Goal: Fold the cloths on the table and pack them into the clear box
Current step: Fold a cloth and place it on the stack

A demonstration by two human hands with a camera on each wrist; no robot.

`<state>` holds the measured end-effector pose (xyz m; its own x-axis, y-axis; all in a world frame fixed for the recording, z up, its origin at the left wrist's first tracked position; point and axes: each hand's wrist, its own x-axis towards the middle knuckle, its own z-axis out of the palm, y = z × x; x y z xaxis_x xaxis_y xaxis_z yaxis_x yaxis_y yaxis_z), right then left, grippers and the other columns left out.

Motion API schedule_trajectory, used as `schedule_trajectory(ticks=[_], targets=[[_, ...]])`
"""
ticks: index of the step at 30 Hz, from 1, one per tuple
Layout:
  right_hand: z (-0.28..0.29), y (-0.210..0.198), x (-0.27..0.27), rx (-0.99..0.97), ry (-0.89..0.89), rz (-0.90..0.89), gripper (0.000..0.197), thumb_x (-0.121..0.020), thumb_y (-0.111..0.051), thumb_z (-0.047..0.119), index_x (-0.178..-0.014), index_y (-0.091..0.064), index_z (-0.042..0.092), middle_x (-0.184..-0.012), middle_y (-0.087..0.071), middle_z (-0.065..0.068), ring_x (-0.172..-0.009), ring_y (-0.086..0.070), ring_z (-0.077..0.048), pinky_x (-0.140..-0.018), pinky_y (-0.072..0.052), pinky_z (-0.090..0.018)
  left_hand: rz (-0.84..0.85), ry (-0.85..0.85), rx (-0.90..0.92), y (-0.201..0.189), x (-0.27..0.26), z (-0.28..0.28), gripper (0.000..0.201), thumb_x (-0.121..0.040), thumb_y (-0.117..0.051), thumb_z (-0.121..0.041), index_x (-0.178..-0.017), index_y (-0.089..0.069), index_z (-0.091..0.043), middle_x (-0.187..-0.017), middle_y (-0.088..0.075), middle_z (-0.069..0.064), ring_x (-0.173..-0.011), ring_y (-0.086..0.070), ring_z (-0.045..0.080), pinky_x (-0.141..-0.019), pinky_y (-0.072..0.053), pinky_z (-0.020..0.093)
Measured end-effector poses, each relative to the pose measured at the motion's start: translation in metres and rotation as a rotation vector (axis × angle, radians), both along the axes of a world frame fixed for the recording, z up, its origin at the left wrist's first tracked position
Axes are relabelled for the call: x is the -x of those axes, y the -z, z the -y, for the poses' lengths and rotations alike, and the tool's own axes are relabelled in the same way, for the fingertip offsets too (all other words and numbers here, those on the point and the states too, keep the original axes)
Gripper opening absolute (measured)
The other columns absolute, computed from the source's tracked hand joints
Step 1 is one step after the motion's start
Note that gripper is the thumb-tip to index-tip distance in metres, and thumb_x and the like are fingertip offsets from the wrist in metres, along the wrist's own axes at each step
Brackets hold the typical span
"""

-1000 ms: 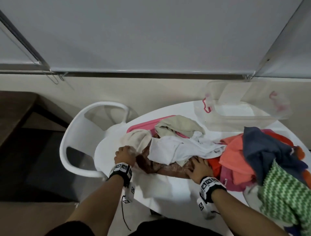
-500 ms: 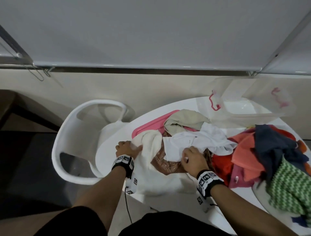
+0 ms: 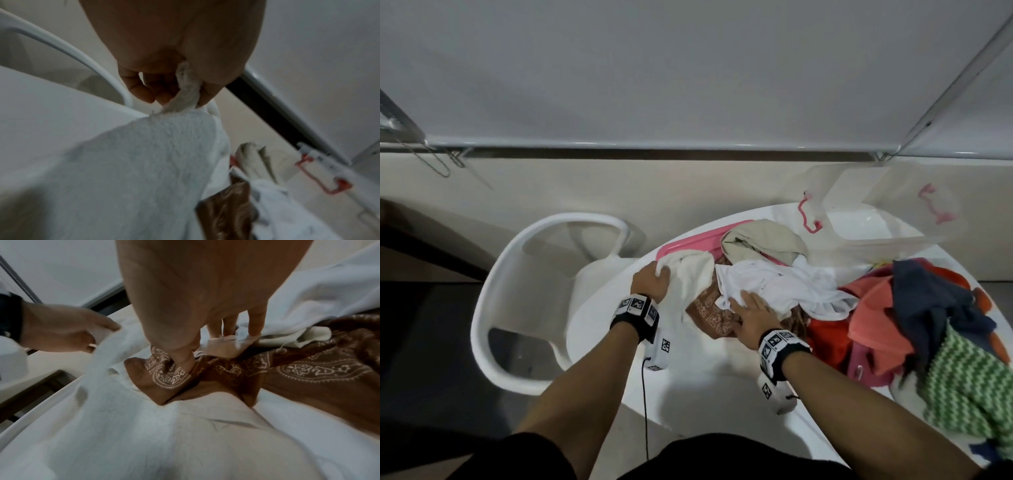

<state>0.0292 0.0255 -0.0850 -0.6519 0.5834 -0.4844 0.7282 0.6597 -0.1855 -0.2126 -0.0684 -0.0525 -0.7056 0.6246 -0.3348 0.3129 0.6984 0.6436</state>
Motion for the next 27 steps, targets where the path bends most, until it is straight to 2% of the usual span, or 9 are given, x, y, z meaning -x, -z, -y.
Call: schedule_trajectory(ticks=[2, 6, 8, 10, 14, 18, 21, 24, 27], targets=[[-0.005, 0.001, 0.002, 0.034, 0.013, -0.005, 0.059, -0.101, -0.037, 0.041, -0.156, -0.017, 0.032, -0.166, -0.001, -0.001, -0.152, 0.000, -0.022, -0.122, -0.011, -0.045, 0.095, -0.144, -0.124, -0.020, -0.001, -0.002, 0.043, -0.101, -0.043, -0.030, -0.122, -0.059, 0.004, -0.130, -0.058, 0.022, -0.123, -0.051, 0.036, -0.102, -0.037, 0.037], [-0.017, -0.006, 0.000, 0.156, 0.037, 0.007, 0.059, -0.103, -0.038, 0.038, -0.156, -0.016, 0.030, -0.166, 0.002, -0.002, -0.152, 0.004, -0.020, -0.123, -0.007, -0.041, 0.271, -0.281, -0.351, -0.056, -0.004, 0.000, 0.036, -0.093, -0.042, -0.030, -0.087, -0.062, -0.001, -0.098, -0.066, 0.020, -0.094, -0.057, 0.033, -0.083, -0.044, 0.040], [-0.019, -0.022, 0.002, 0.256, 0.117, -0.027, 0.064, -0.099, -0.048, 0.046, -0.155, -0.026, 0.024, -0.165, -0.009, -0.004, -0.152, -0.007, -0.022, -0.123, -0.011, -0.039, 0.286, -0.194, -0.407, -0.076, -0.012, 0.000, 0.023, -0.096, -0.044, -0.023, -0.084, -0.060, -0.010, -0.085, -0.062, 0.003, -0.085, -0.053, 0.023, -0.076, -0.038, 0.031], [-0.023, -0.042, 0.005, 0.308, 0.253, -0.150, 0.066, -0.089, -0.064, 0.046, -0.145, -0.045, 0.018, -0.153, -0.040, -0.006, -0.141, -0.036, -0.025, -0.117, -0.028, -0.038, 0.267, -0.064, -0.420, -0.093, -0.023, -0.005, 0.014, -0.094, -0.051, -0.022, -0.092, -0.064, -0.016, -0.086, -0.062, -0.006, -0.084, -0.054, 0.014, -0.079, -0.037, 0.027], [-0.029, -0.099, 0.013, 0.395, 0.282, -0.554, 0.085, -0.067, -0.081, 0.018, -0.143, -0.044, 0.029, -0.128, -0.060, 0.005, -0.115, -0.058, -0.017, -0.099, -0.048, -0.033, 0.352, 0.204, -0.467, -0.128, -0.059, -0.012, 0.027, -0.072, -0.061, -0.032, -0.085, -0.070, -0.010, -0.080, -0.065, -0.001, -0.077, -0.056, 0.012, -0.076, -0.043, 0.029], [-0.029, -0.158, 0.011, 0.395, 0.113, -0.766, 0.036, -0.076, -0.078, 0.010, -0.103, -0.065, 0.031, -0.100, -0.066, 0.015, -0.095, -0.060, 0.004, -0.081, -0.048, -0.010, 0.319, 0.414, -0.433, -0.168, -0.101, -0.020, 0.028, -0.074, -0.058, -0.025, -0.088, -0.072, -0.005, -0.082, -0.068, 0.001, -0.077, -0.058, 0.011, -0.075, -0.046, 0.029], [-0.030, -0.191, -0.011, 0.449, 0.100, -0.726, 0.024, -0.082, -0.073, 0.002, -0.098, -0.066, 0.017, -0.085, -0.059, 0.014, -0.084, -0.062, 0.009, -0.070, -0.040, -0.001, 0.256, 0.460, -0.482, -0.205, -0.122, -0.019, 0.022, -0.078, -0.055, -0.020, -0.080, -0.067, -0.002, -0.075, -0.059, 0.003, -0.071, -0.051, 0.012, -0.065, -0.041, 0.026], [-0.036, -0.208, -0.046, 0.597, 0.198, -0.845, 0.028, -0.070, -0.082, 0.005, -0.092, -0.066, 0.010, -0.076, -0.064, 0.002, -0.067, -0.062, -0.004, -0.062, -0.046, -0.016, 0.208, 0.392, -0.611, -0.242, -0.136, -0.014, 0.015, -0.084, -0.056, -0.012, -0.070, -0.058, -0.008, -0.064, -0.046, 0.001, -0.060, -0.041, 0.011, -0.052, -0.032, 0.022], [-0.041, -0.217, -0.077, 0.683, 0.264, -0.931, 0.042, -0.060, -0.086, 0.019, -0.094, -0.069, 0.003, -0.090, -0.072, -0.017, -0.080, -0.067, -0.025, -0.078, -0.054, -0.038, 0.164, 0.322, -0.662, -0.260, -0.140, -0.010, 0.024, -0.088, -0.055, -0.006, -0.066, -0.060, -0.013, -0.057, -0.051, -0.005, -0.050, -0.043, 0.009, -0.047, -0.032, 0.020]])
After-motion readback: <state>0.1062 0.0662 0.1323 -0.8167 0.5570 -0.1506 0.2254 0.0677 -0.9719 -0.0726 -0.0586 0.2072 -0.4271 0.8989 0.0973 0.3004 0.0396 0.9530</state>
